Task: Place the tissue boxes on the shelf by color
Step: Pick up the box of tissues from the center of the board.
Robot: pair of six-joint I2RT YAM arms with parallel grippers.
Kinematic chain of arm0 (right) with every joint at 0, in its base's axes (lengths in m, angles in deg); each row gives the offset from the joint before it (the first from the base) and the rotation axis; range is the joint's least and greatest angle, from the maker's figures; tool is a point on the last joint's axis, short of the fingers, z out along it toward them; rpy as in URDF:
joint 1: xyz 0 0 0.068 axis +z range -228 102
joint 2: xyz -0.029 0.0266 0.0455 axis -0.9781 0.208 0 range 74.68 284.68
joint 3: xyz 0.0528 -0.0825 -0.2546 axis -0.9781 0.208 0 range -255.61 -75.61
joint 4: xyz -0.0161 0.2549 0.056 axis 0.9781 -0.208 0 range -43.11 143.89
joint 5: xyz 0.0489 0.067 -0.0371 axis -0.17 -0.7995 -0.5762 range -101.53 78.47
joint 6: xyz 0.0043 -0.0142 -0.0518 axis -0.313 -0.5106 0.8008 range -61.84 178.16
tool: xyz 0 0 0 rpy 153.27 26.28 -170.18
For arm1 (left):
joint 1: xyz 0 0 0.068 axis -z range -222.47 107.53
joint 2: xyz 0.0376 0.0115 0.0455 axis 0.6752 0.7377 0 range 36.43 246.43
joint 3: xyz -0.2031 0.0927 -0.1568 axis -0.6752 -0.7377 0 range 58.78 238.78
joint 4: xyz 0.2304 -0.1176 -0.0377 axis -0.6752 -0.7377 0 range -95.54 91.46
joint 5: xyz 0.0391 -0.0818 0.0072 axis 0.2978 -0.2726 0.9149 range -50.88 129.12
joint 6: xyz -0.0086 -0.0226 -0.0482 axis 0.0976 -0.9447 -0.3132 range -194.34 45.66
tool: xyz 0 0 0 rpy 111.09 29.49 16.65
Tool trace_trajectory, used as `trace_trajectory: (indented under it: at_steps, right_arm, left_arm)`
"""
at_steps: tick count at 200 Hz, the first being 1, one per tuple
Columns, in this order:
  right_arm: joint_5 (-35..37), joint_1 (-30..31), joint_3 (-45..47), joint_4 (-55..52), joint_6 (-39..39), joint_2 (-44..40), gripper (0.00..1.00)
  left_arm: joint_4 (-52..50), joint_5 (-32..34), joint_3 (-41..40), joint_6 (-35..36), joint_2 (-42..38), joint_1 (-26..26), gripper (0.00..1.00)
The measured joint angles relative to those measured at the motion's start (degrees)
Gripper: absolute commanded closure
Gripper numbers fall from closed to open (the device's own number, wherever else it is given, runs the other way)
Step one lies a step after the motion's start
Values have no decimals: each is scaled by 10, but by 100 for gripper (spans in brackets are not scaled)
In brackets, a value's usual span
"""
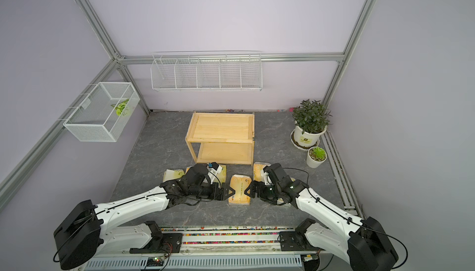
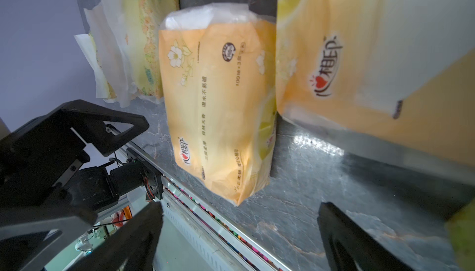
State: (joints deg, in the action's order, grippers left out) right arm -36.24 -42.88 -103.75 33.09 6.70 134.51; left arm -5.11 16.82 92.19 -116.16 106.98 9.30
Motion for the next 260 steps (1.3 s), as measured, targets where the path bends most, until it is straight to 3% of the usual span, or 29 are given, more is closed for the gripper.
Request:
trace_trajectory:
  at_steps: [116,202,260]
  right_arm:
    - [-2,17,28,95,-54,47,3]
    - [-35,23,63,229,-103,101,14]
    - [-51,23,90,318,-139,117,18]
  left_arm:
    - [94,-23,-23,-15,95,18,0]
    - [232,-41,-90,-51,103,18,0]
    - [261,-44,-99,-59,103,18,0]
